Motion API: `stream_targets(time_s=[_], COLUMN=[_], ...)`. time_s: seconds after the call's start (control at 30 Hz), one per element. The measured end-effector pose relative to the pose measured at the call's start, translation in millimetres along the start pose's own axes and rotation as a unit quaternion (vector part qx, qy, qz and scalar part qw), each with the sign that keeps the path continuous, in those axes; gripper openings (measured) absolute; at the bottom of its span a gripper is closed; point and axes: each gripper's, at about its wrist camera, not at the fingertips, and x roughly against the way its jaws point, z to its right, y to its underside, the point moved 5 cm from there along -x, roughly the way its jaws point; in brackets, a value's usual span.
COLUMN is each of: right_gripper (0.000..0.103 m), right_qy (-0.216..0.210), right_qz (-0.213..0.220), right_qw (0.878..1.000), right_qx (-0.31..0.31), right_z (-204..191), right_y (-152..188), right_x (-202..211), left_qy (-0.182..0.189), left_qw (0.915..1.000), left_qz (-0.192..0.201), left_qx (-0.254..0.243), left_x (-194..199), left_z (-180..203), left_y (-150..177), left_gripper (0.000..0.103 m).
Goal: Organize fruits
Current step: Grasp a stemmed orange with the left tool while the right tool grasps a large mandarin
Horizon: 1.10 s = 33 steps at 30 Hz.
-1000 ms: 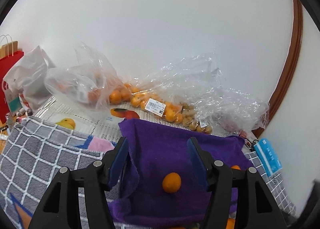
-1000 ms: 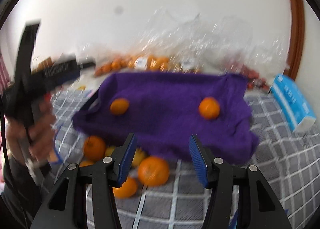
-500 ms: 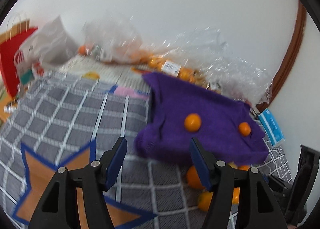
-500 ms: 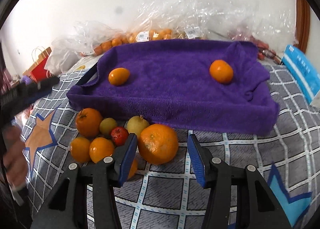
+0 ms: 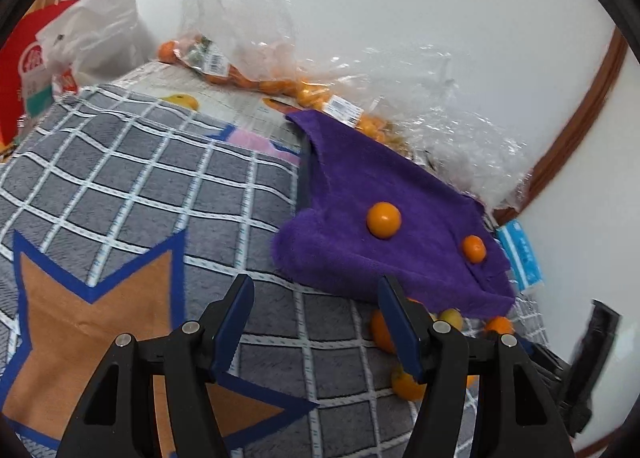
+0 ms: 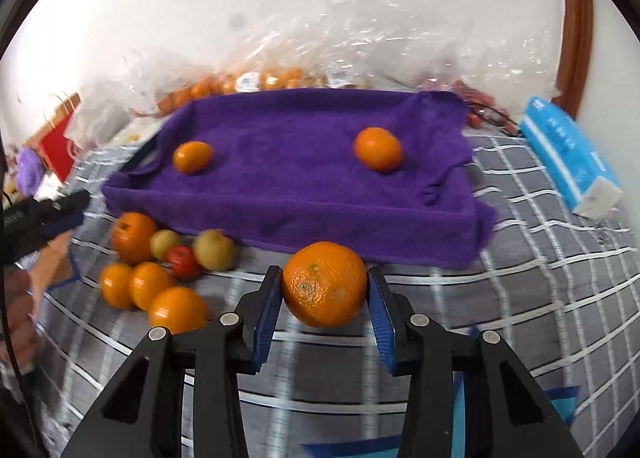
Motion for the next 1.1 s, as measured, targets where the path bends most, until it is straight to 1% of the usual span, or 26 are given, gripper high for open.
stream_targets(time_s=[0.07, 0.13, 0.2, 0.27, 0.37, 0.4, 0.53, 0.6, 0.73, 0.8, 0.87, 0.9, 0.97, 1.0, 1.03, 1.1], right_gripper=[0.042, 0.042, 0.042, 0.042, 0.042, 0.042, 0.042, 0.042, 0.042, 0.042, 0.042, 0.042, 0.042, 0.042, 0.042, 0.042], right_qy=[0.0, 0.001, 0.011, 0.013, 0.013, 0.015, 0.027, 0.024, 0.026, 0.029, 0.026, 0.024, 0.022, 0.021, 0.019, 0.007], right_qz=[-0.016, -0.01, -0.013, -0.015, -0.028, -0.028, -0.027, -0.028, -0.028, -0.028, -0.028, -0.027, -0.026, -0.024, -0.022, -0.015], right_qw=[1.0, 1.0, 1.0, 1.0, 0.999, 0.999, 0.999, 0.999, 0.999, 0.999, 0.999, 0.999, 0.999, 0.999, 1.0, 1.0], right_qx=[-0.014, -0.009, 0.002, 0.01, 0.012, 0.014, 0.025, 0.021, 0.022, 0.023, 0.022, 0.019, 0.012, 0.009, 0.007, -0.003], right_z=[5, 4, 1, -1, -1, -1, -6, -5, -5, -5, -6, -6, -4, -4, -2, 0], right_y=[3, 2, 2, 0, 3, 3, 3, 4, 4, 5, 5, 5, 4, 4, 4, 4], right_x=[-6, -5, -6, -7, -11, -12, -14, -13, -13, -12, -12, -12, -11, -10, -9, -6], left_qy=[0.009, 0.017, 0.022, 0.015, -0.013, -0.017, -0.018, -0.007, 0.005, 0.034, 0.08, 0.086, 0.072, 0.06, 0.046, 0.054], left_qw=[0.9999, 0.9998, 0.9995, 0.9992, 0.9981, 0.9979, 0.9978, 0.9974, 0.9973, 0.9967, 0.9941, 0.9939, 0.9952, 0.9957, 0.9958, 0.9944], left_qz=[-0.007, -0.011, -0.022, -0.032, -0.046, -0.045, -0.044, -0.052, -0.057, -0.065, -0.07, -0.065, -0.05, -0.049, -0.057, -0.071], left_qx=[-0.005, -0.006, -0.01, -0.018, -0.039, -0.044, -0.047, -0.05, -0.045, -0.035, -0.023, -0.026, -0.043, -0.05, -0.055, -0.056], left_x=[-2, -3, -7, -11, -20, -20, -19, -20, -20, -18, -15, -13, -9, -9, -11, -12], left_z=[3, 5, 7, 9, 13, 13, 13, 14, 14, 15, 20, 22, 28, 31, 34, 44], left_y=[2, 3, 7, 11, 17, 18, 19, 18, 18, 18, 18, 18, 17, 18, 19, 22], left_gripper=[0.062, 0.062, 0.062, 0.062, 0.061, 0.061, 0.062, 0.069, 0.068, 0.068, 0.067, 0.067, 0.067, 0.067, 0.067, 0.067])
